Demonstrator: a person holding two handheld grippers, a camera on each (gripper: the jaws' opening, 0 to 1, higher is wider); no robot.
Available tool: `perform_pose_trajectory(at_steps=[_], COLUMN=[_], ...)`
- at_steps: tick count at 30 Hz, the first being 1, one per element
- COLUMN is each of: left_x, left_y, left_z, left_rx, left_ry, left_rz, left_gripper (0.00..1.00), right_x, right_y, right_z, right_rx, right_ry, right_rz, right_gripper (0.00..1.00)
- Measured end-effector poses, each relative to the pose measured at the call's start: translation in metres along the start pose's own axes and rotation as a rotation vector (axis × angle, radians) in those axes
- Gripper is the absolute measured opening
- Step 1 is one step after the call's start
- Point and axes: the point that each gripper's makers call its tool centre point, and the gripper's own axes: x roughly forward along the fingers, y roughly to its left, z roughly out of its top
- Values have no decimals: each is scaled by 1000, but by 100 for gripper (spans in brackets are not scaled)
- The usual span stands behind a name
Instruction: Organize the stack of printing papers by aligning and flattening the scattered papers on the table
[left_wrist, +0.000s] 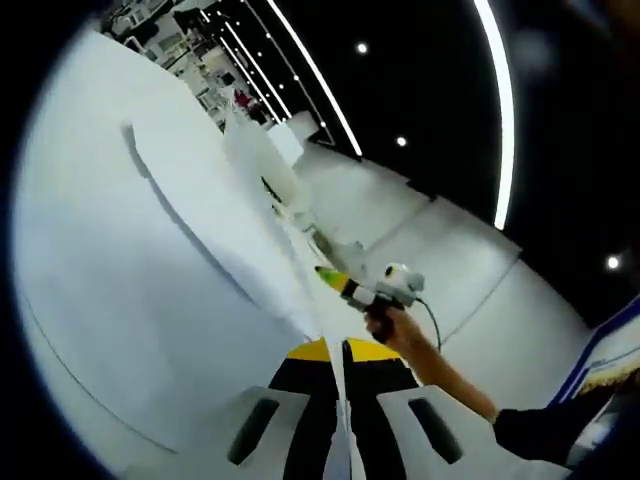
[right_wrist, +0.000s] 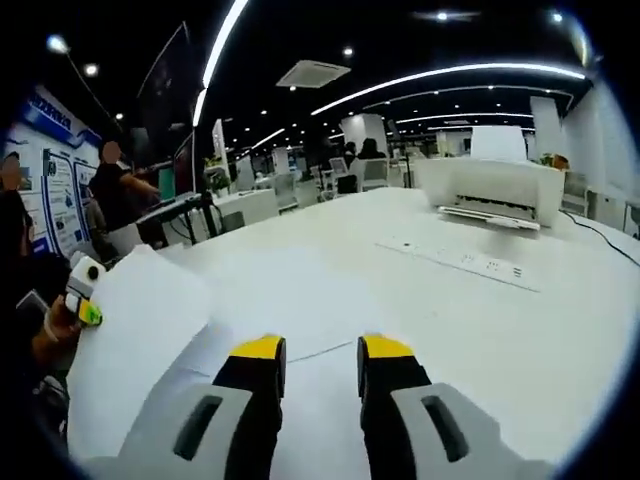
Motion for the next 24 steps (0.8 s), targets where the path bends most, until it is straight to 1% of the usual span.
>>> perform_pose_trajectory(at_steps=[3, 5, 9, 13, 14, 23, 24], left_x=[1, 1, 1, 0, 0, 2, 2], left_y=[3, 3, 4, 5, 5, 5, 5], left_z=[-2, -1, -1, 0, 1, 0, 0], left_rx=[11, 15, 18, 8, 8, 28, 27], left_ry=[11, 11, 9, 7, 6, 20, 18], left_rz=[14, 12, 12, 9, 9, 8, 7], left_gripper=[6, 6, 6, 6, 6, 6, 6], right_x=[8, 15, 26, 35, 37, 56, 61], right_y=[-7, -12, -16, -19, -20, -40, -44], right_z=[-3, -5, -7, -8, -9, -8, -8], right_rx=[4, 3, 0, 5, 7, 26, 23], right_ry=[5, 15, 35, 47, 53, 74, 80], right_rz=[-19, -34, -49, -61, -63, -114, -129], right_gripper=[28, 27, 27, 23, 23, 23, 23])
